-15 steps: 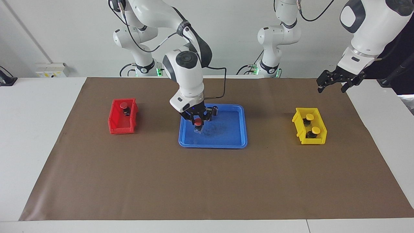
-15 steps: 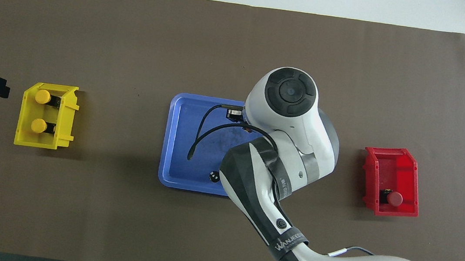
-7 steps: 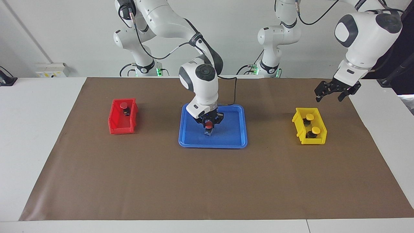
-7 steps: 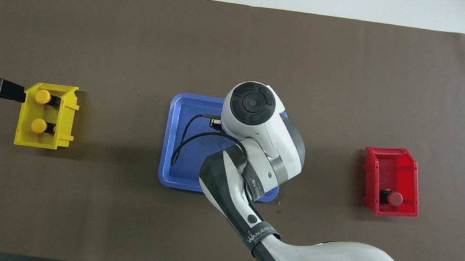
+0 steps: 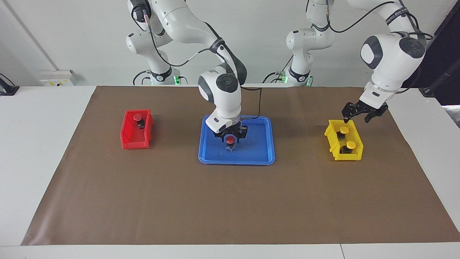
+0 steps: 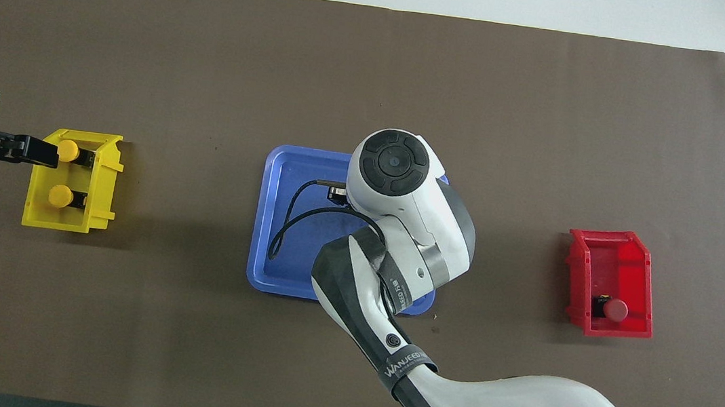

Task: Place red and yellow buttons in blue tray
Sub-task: 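Release the red button in the tray while the left gripper grasps a yellow button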

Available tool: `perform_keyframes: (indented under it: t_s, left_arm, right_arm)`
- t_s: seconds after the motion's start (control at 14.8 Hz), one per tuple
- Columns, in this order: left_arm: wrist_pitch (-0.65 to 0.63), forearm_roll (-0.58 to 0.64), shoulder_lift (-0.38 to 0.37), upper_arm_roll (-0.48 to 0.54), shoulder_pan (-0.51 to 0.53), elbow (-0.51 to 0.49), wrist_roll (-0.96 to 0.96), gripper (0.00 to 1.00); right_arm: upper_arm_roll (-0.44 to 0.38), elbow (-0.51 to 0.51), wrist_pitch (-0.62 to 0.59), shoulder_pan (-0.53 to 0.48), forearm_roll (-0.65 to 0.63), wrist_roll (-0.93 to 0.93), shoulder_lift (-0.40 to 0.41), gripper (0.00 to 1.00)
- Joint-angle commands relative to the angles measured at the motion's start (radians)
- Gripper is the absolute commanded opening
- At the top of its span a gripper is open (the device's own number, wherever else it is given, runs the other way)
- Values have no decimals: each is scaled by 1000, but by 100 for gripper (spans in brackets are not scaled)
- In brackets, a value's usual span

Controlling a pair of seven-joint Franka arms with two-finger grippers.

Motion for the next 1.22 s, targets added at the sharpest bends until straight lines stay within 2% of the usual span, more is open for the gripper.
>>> perform_keyframes:
  t_s: [0.0, 0.2, 0.47, 0.68, 0.81, 0.95, 1.15]
  left_arm:
    - [96, 4, 49, -2, 21, -27, 1, 78]
    - [225, 4, 130, -4, 32, -41, 0, 78]
    - [291, 4, 182, -2, 39, -43, 0, 77]
    - [310, 4, 198, -2, 41, -47, 1, 76]
    - [308, 4, 196, -2, 42, -50, 1, 75]
    - [305, 4, 195, -3, 53, -60, 0, 70]
    - [305, 4, 195, -4, 53, -63, -5, 51]
  right_arm:
    - [-6, 16, -70, -56, -22, -60, -76, 99]
    - [-3, -96, -168, -208, -45, -263, -245, 99]
    - [-3, -344, -164, -400, -45, -490, -468, 99]
    - [-3, -556, -103, -541, -33, -710, -620, 99]
    - [-4, -668, -36, -639, -30, -847, -670, 91]
    - [-6, -710, -34, -658, -30, -857, -686, 84]
    - [-6, -742, -25, -689, -30, -854, -677, 75]
